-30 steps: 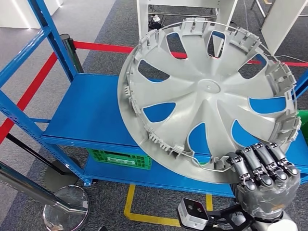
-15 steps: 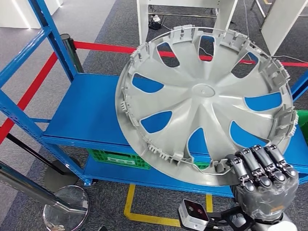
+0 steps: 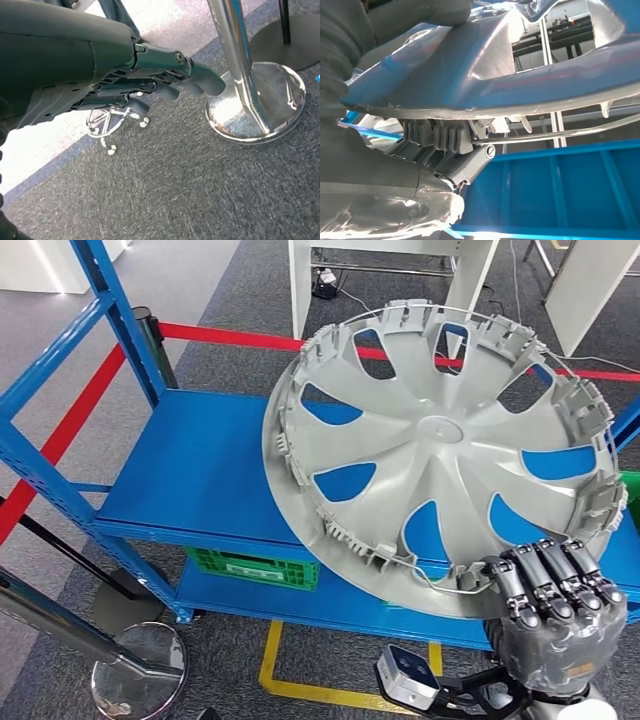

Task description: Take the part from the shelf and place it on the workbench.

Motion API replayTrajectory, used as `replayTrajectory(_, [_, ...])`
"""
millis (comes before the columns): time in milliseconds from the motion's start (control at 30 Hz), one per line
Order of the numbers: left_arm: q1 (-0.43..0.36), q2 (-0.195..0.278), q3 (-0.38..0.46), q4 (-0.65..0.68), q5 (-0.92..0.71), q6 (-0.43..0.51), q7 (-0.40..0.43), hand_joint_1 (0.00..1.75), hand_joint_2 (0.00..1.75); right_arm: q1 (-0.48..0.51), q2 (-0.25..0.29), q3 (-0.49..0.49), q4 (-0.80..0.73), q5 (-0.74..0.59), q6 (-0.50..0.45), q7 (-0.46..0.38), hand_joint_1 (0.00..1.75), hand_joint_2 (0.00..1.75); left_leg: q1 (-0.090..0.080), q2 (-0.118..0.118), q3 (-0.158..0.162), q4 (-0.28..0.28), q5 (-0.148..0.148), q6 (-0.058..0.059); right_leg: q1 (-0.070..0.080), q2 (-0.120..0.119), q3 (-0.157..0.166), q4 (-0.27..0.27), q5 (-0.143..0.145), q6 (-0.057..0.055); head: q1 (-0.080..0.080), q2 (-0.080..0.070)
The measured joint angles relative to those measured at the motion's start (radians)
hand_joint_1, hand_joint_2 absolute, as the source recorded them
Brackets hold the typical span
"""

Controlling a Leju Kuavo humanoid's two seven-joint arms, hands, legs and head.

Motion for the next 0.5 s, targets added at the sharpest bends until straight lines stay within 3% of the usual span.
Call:
replayTrajectory(33, [0.001, 0.0, 0.002, 0.0, 0.0, -0.001, 0.0, 0.0, 1.75, 0.002, 0.0, 0.0, 0.004, 0.0, 0.0, 0.002, 1.75, 1.75, 0.0, 0.001, -0.001, 0.001, 0.0, 0.0, -0.001, 0.0, -0.034, 0.07, -0.023, 0.003, 0.0, 0.0])
replayTrajectory(67, [0.002, 0.001, 0.004, -0.001, -0.001, -0.001, 0.0, 0.0, 1.75, 0.004, 0.0, 0.0, 0.007, 0.0, 0.0, 0.003, 1.75, 1.75, 0.0, 0.002, -0.001, 0.001, 0.0, 0.0, -0.002, -0.001, -0.058, 0.115, -0.027, 0.005, 0.0, 0.0])
replayTrajectory(100, [0.002, 0.001, 0.005, -0.001, -0.001, -0.002, 0.0, 0.0, 1.75, 0.005, 0.0, 0.0, 0.011, 0.0, 0.0, 0.004, 1.75, 1.75, 0.0, 0.002, -0.001, 0.002, 0.0, 0.0, -0.003, -0.001, -0.067, 0.126, -0.012, 0.007, 0.0, 0.0])
replayTrajectory(167, [0.002, 0.001, 0.006, -0.002, -0.003, -0.003, 0.001, 0.0, 1.75, 0.004, 0.0, 0.0, 0.018, 0.0, 0.0, 0.006, 1.75, 1.75, 0.003, 0.001, -0.001, 0.008, -0.003, -0.006, -0.008, -0.003, -0.032, 0.033, 0.066, 0.01, 0.0, 0.0])
replayTrajectory(233, [0.001, 0.002, 0.007, -0.004, -0.003, -0.004, 0.001, 0.0, 1.75, 0.002, 0.0, 0.0, 0.023, 0.0, 0.0, 0.007, 1.75, 1.75, 0.002, -0.002, -0.007, 0.018, -0.007, -0.02, -0.009, -0.004, 0.023, -0.08, 0.118, 0.01, 0.002, 0.0])
replayTrajectory(300, [0.001, 0.003, 0.008, -0.006, -0.003, -0.004, 0.002, 0.0, 1.75, 0.001, 0.0, 0.0, 0.028, 0.0, 0.0, 0.008, 1.75, 1.75, -0.001, -0.004, -0.016, 0.028, -0.005, -0.034, -0.007, 0.0, 0.04, -0.116, 0.121, 0.0, 0.002, 0.0])
replayTrajectory(400, [0.001, 0.005, 0.009, -0.008, -0.004, -0.004, 0.002, 0.0, 1.75, 0.0, 0.0, 0.0, 0.033, 0.0, 0.0, 0.009, 1.75, 1.75, 0.0, -0.003, -0.033, 0.044, -0.013, -0.05, -0.009, 0.001, 0.027, -0.124, 0.116, -0.029, -0.002, 0.0])
replayTrajectory(433, [0.0, 0.005, 0.009, -0.009, -0.004, -0.004, 0.002, 0.0, 1.75, 0.0, 0.0, 0.0, 0.034, 0.0, 0.0, 0.009, 1.75, 1.75, 0.001, -0.002, -0.045, 0.068, -0.033, -0.055, -0.01, 0.0, 0.023, -0.126, 0.117, -0.038, -0.003, 0.0])
replayTrajectory(500, [0.0, 0.005, 0.009, -0.009, -0.005, -0.004, 0.002, 0.0, 1.75, -0.001, 0.001, 0.0, 0.036, 0.0, 0.0, 0.01, 1.75, 1.75, 0.001, 0.0, -0.091, 0.176, -0.101, -0.062, -0.008, -0.004, 0.016, -0.127, 0.123, -0.05, -0.007, 0.0])
